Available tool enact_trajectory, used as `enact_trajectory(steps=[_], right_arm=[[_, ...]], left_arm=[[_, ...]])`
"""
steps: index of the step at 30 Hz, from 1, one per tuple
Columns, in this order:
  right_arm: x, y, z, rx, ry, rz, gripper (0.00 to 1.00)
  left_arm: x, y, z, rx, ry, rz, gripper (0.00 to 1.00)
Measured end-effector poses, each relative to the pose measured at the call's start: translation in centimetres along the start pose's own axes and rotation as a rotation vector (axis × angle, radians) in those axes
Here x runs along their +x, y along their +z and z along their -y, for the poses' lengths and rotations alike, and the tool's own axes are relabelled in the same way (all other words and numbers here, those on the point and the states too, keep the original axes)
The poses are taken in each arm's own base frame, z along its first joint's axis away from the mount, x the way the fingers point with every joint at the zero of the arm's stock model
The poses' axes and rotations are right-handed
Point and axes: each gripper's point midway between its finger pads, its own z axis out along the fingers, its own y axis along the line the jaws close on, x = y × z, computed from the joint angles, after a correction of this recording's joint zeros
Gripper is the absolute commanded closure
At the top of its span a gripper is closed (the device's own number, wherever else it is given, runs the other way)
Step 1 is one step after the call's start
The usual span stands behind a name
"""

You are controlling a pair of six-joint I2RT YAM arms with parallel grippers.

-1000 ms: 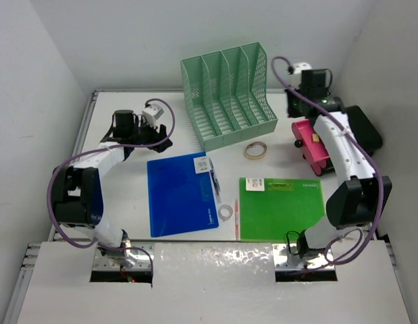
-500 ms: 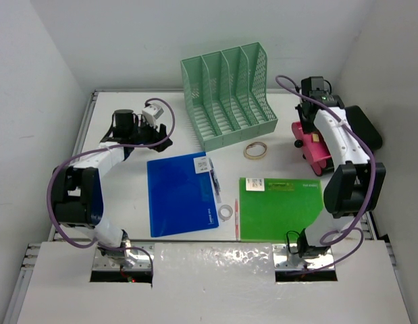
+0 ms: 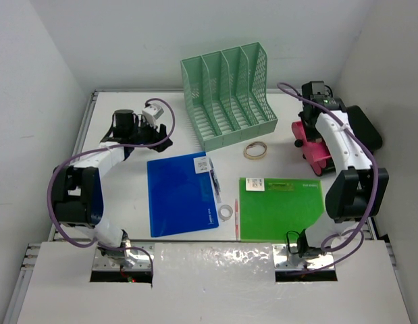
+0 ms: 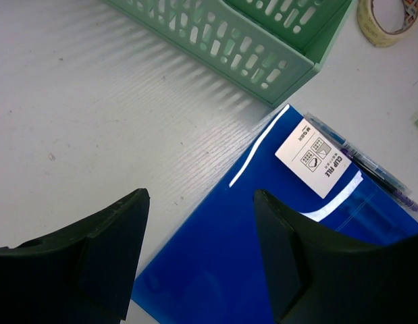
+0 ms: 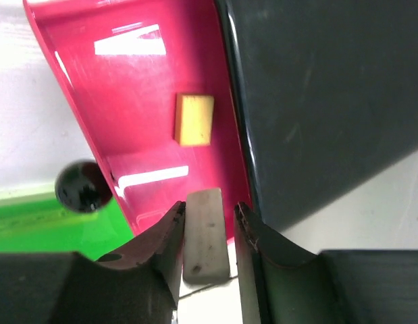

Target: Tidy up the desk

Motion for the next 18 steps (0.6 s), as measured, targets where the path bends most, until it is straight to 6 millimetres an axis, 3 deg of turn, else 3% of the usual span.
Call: enact_trajectory(steps=[3,6,18], right_arm=[[0.2,-0.6,0.3,0.000,0.000,0.005,0.64],[0.4,-0.7,0.2,-0.003,-0.005,0.001,0.51],[-0.6,0.4,0.1,0.001,-0.030,-0.025,0.53]], left_arm=[[0.2,0.1,0.0,0.001,-0.003,-0.005,0.39],[0.2,0.1,0.0,0.001,-0.003,-0.004,0.39],[0.1,0.1,0.1,0.005,-0.003,-0.003,0.39]])
